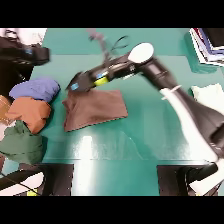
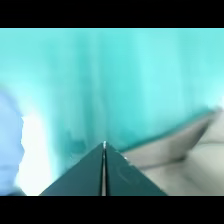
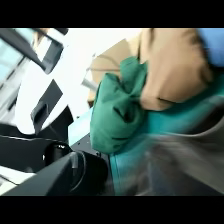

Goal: Fold the shirts.

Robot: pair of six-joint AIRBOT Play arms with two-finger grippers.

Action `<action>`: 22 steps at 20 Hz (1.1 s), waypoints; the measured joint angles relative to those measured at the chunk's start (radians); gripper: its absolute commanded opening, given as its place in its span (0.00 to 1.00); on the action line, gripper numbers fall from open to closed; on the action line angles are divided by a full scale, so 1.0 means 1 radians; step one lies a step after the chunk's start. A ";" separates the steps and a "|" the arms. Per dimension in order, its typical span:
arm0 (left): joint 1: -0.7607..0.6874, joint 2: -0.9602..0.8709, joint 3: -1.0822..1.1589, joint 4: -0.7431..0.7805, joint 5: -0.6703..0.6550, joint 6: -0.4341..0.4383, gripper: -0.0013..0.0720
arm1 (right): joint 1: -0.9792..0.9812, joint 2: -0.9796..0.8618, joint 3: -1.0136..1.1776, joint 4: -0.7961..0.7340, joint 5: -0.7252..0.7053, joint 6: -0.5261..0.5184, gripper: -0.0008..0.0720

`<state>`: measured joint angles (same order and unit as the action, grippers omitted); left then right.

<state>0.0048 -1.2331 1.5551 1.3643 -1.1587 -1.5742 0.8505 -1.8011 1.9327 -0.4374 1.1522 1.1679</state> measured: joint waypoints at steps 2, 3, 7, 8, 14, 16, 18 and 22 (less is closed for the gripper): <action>0.058 0.043 0.000 0.014 -0.021 0.004 0.05 | 0.043 -0.074 0.058 -0.013 -0.003 -0.006 0.69; 0.081 0.058 0.000 0.018 -0.032 0.005 0.05 | 0.047 -0.096 0.071 -0.029 0.005 0.000 0.69; 0.120 0.084 0.000 0.024 -0.063 0.024 0.05 | -0.029 -0.086 -0.020 -0.167 0.068 0.058 0.69; 0.124 0.086 0.000 0.024 -0.067 0.027 0.05 | -0.065 -0.065 -0.069 -0.208 0.082 0.073 0.69; 0.125 0.092 0.000 0.014 -0.080 0.035 0.05 | -0.344 0.084 -0.438 -0.360 0.080 0.138 0.91; 0.106 0.091 0.000 0.012 -0.077 0.038 0.05 | -0.411 0.090 -0.523 -0.372 0.065 0.148 0.91; 0.083 0.090 -0.003 0.010 -0.068 0.039 0.05 | -0.437 0.066 -0.566 -0.355 0.063 0.148 0.90; 0.043 0.089 -0.005 0.008 -0.053 0.041 0.05 | -0.417 -0.031 -0.557 -0.223 0.067 0.116 0.82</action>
<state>0.0479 -1.1446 1.5497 1.3727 -1.2121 -1.5333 0.4339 -1.8324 1.3758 -0.6605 1.2190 1.2835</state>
